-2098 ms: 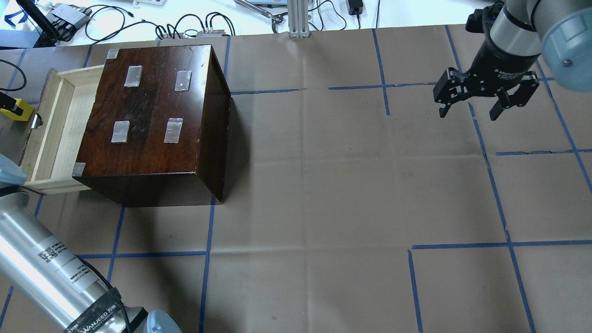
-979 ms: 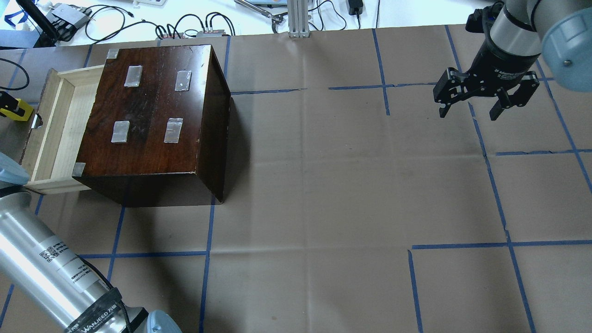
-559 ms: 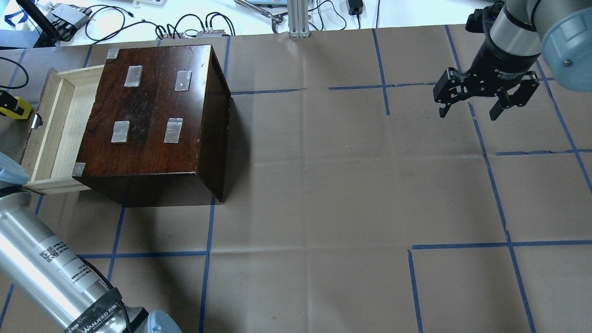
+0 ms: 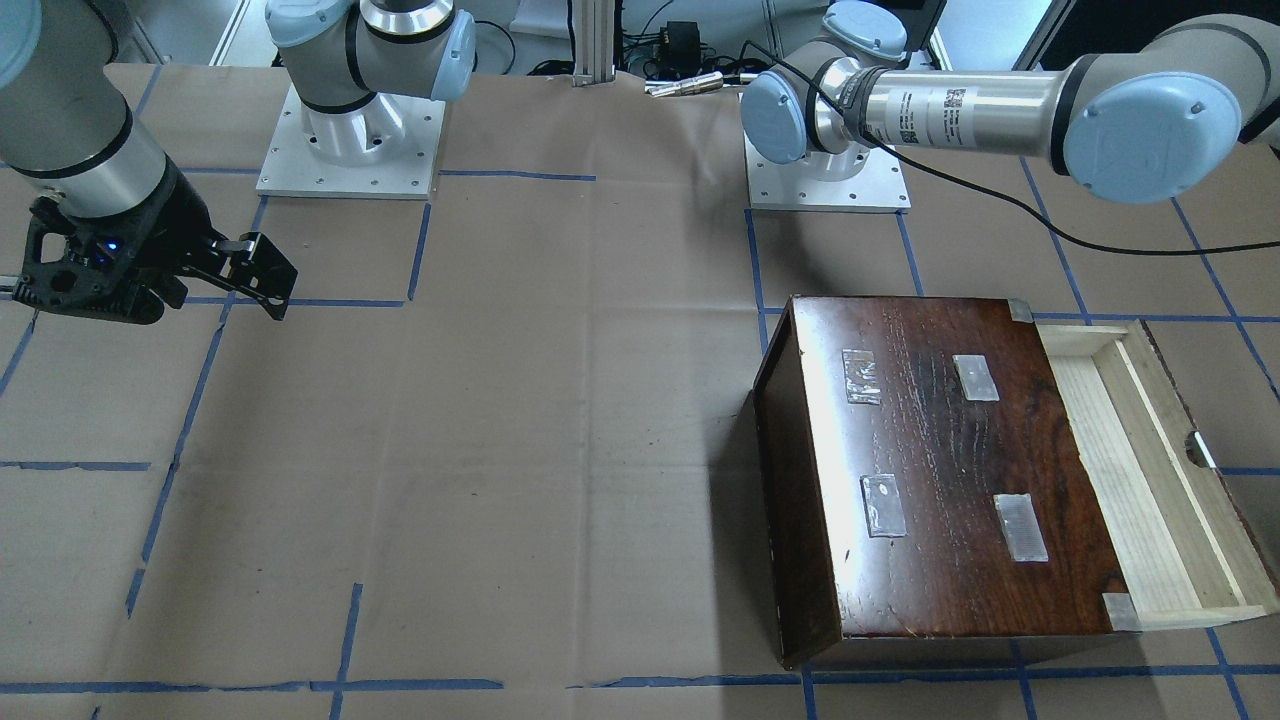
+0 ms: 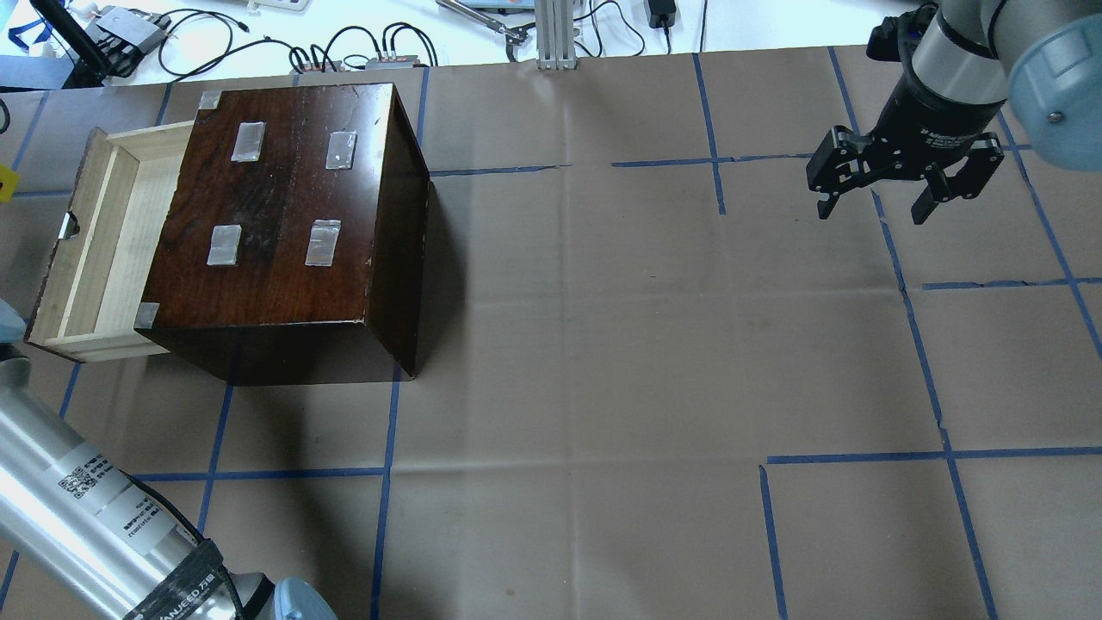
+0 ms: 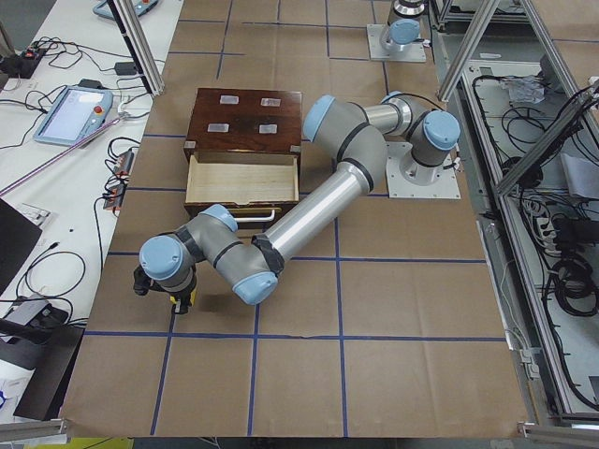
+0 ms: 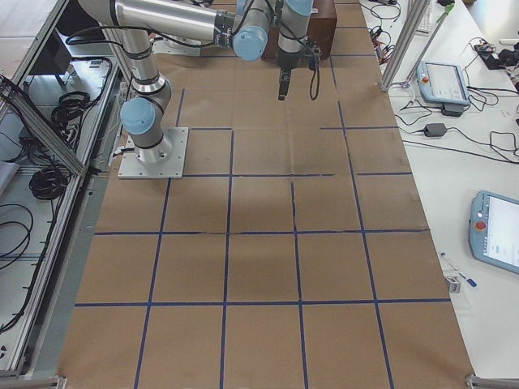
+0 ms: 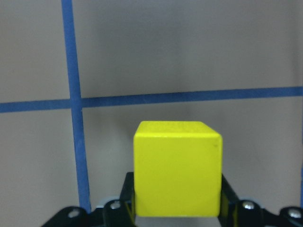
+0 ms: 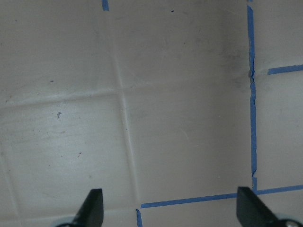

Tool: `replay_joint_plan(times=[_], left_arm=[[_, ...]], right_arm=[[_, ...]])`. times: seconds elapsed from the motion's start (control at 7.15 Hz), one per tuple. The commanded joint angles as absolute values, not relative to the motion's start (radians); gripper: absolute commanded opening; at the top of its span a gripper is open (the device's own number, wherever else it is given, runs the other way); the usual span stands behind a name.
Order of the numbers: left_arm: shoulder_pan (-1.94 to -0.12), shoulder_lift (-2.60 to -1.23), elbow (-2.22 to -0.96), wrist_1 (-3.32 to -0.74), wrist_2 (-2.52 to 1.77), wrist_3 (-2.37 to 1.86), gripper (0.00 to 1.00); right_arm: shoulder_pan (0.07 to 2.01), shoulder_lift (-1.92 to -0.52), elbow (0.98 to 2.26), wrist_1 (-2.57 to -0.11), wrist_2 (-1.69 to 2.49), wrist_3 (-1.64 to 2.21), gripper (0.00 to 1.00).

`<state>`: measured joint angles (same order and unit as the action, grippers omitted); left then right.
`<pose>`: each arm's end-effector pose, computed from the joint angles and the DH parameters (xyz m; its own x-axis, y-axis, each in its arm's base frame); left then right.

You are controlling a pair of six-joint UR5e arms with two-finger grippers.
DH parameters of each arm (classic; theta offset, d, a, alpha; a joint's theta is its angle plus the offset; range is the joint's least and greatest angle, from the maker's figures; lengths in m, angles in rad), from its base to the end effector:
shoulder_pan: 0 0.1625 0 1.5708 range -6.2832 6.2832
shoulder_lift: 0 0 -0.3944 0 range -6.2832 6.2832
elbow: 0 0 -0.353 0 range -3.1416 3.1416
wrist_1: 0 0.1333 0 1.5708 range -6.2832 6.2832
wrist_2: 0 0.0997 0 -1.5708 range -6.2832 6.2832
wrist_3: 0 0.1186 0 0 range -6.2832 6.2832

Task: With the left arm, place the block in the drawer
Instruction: 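Lift the yellow cube and carry it over the open drawer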

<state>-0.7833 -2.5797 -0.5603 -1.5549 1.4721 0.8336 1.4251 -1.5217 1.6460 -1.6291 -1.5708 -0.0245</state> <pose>0.4564 -0.6591 0.2569 -0.9974 0.0491 0.0533 0.0445 0.9954 -0.0847 0.0649 -0.4758 0.3877 -0.9927 0.1210 -0.0016 0.1206 0.9905 0.0659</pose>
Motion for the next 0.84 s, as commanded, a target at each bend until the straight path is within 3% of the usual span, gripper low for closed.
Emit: replay_joint_plan(times=[0.0, 0.28, 0.7], left_arm=[[-0.741, -2.487, -0.587, -1.608, 1.476, 0.866, 0.20], [-0.735, -2.394, -0.677, -1.621, 1.476, 0.867, 0.19], [-0.744, -2.153, -1.013, -1.586, 1.471, 0.821, 0.19]], right_arm=[[1.425, -1.522, 1.646, -1.629, -1.571, -0.025, 1.00], [1.425, -1.522, 1.644, -1.629, -1.571, -0.025, 1.00], [1.425, -1.522, 1.646, -1.629, -1.571, -0.025, 1.00]])
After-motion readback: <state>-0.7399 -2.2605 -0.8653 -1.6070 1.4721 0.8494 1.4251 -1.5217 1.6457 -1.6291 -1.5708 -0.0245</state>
